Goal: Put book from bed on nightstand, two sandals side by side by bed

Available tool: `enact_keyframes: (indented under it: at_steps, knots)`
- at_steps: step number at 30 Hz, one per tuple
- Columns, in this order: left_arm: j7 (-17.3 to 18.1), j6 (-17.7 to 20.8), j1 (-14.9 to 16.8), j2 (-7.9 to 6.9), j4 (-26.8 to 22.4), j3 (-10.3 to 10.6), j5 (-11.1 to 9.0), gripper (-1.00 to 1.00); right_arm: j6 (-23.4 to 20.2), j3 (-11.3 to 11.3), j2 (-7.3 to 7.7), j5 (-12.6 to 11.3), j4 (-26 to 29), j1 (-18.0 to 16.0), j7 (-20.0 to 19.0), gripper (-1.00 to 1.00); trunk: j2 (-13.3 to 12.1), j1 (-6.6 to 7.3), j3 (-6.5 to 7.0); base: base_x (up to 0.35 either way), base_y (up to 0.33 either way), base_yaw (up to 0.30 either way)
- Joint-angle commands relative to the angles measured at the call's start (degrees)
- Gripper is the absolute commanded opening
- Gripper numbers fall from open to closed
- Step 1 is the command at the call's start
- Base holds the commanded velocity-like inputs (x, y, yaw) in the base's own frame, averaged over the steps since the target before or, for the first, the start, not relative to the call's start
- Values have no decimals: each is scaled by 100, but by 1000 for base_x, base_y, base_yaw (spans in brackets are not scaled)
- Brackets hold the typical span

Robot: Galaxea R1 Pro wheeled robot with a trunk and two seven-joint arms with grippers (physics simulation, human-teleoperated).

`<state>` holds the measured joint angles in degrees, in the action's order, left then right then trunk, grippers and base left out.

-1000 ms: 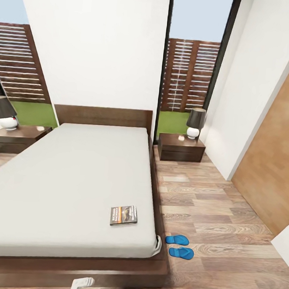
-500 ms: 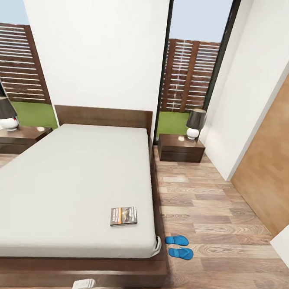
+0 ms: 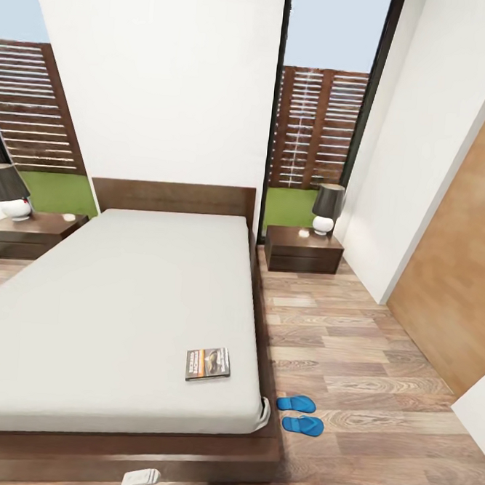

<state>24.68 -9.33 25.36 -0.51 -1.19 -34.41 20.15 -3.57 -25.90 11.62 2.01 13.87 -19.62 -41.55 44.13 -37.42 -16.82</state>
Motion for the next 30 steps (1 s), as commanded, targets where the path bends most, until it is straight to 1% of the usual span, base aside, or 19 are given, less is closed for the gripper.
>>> enact_keyframes:
  at_steps: [1, 5, 30]
  knots:
    - [11, -25, 4, -2, 5, -47, 60, 100, -33, -47, -2, 24, 5, -5, -28, 100, -36, 22, 11, 0, 0, 0]
    - [73, -12, 4, -8, 5, -50, 59, 100, -30, -54, -2, 19, 6, -6, -16, 100, -196, 110, 83, 0, 0, 0]
    - [69, -9, 4, -2, 5, -48, 59, 100, -21, -56, 4, 27, 2, -7, 15, 100, -1199, 659, 532, 0, 0, 0]
